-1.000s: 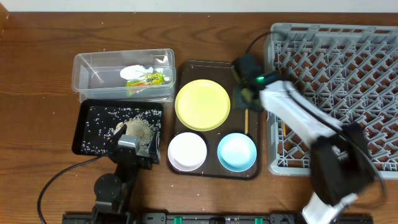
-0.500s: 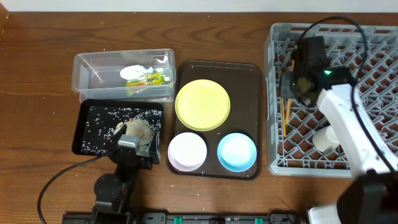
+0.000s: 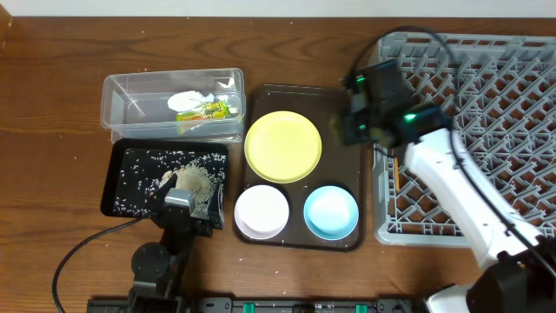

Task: Sort waste into correct bins and load items into the dishwasher rack
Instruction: 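Reach right gripper to yellow plate edge and grasp it, then lift yellow plate and stand it upright in dish rack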

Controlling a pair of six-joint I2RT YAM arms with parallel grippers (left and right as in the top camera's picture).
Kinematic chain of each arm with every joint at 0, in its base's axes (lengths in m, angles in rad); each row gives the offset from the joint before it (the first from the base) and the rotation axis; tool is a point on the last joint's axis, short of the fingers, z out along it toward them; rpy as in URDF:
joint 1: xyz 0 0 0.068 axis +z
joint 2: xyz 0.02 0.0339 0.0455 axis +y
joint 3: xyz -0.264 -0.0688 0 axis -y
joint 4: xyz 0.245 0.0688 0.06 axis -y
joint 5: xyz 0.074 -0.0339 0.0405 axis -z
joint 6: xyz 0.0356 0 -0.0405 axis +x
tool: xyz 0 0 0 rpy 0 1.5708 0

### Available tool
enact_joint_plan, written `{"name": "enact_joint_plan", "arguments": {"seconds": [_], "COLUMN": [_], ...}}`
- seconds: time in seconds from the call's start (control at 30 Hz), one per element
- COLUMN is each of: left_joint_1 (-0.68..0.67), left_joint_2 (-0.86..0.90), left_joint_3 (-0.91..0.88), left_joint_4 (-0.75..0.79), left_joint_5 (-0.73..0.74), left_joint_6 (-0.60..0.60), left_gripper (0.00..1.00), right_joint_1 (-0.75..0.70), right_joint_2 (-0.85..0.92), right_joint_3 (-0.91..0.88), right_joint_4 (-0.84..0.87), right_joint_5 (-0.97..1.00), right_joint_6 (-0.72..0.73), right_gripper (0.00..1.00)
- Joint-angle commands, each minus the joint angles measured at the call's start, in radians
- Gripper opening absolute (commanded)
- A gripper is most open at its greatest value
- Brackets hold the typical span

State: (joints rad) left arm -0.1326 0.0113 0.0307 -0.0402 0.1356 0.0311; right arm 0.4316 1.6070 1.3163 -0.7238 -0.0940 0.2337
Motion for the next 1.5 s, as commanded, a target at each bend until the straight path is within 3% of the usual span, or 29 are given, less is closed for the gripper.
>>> {"name": "enact_joint_plan", "arguments": {"seconds": [0.0, 0.17, 0.37, 0.43, 0.57, 0.63, 0.83, 1.03, 1.27, 1.47], "left_joint_1": [0.004, 0.004, 0.004, 0.004, 0.004, 0.004, 0.004, 0.004, 0.004, 0.004], "left_joint_2": [-0.006, -0.006, -0.006, -0.006, -0.006, -0.006, -0.006, -0.006, -0.006, -0.006], "left_joint_3": [-0.027, -0.027, -0.027, -0.027, -0.027, -0.027, -0.027, -0.027, -0.027, -0.027], "left_joint_4": [-0.014, -0.014, -0.014, -0.014, -0.014, -0.014, -0.014, -0.014, -0.014, -0.014], "left_joint_5": [0.011, 0.011, 0.011, 0.011, 0.011, 0.011, 0.011, 0.011, 0.011, 0.011], "left_joint_6": [0.013, 0.013, 0.013, 0.013, 0.013, 0.013, 0.013, 0.013, 0.013, 0.013], "left_gripper": [0.91, 0.91, 0.91, 0.91, 0.91, 0.91, 0.91, 0.91, 0.91, 0.91], "right_joint_1": [0.076, 0.116, 0.098, 0.089, 0.071, 0.060, 0.016, -0.046, -0.135, -0.159], "right_joint_2": [0.066, 0.222, 0.360, 0.374, 0.366, 0.359, 0.264, 0.043, -0.218, -0.335], "right_joint_3": [0.009, 0.009, 0.010, 0.010, 0.010, 0.010, 0.010, 0.010, 0.010, 0.010], "right_joint_4": [0.018, 0.092, 0.134, 0.132, 0.130, 0.125, 0.089, 0.088, 0.005, -0.059], "right_joint_5": [0.111, 0.130, 0.112, 0.109, 0.104, 0.104, 0.104, 0.116, 0.420, 0.965], "right_joint_6": [0.104, 0.152, 0.197, 0.201, 0.200, 0.200, 0.199, 0.149, 0.139, 0.138], "right_gripper": [0.52, 0.43, 0.39, 0.26, 0.13, 0.01, 0.01, 0.01, 0.01, 0.01]}}
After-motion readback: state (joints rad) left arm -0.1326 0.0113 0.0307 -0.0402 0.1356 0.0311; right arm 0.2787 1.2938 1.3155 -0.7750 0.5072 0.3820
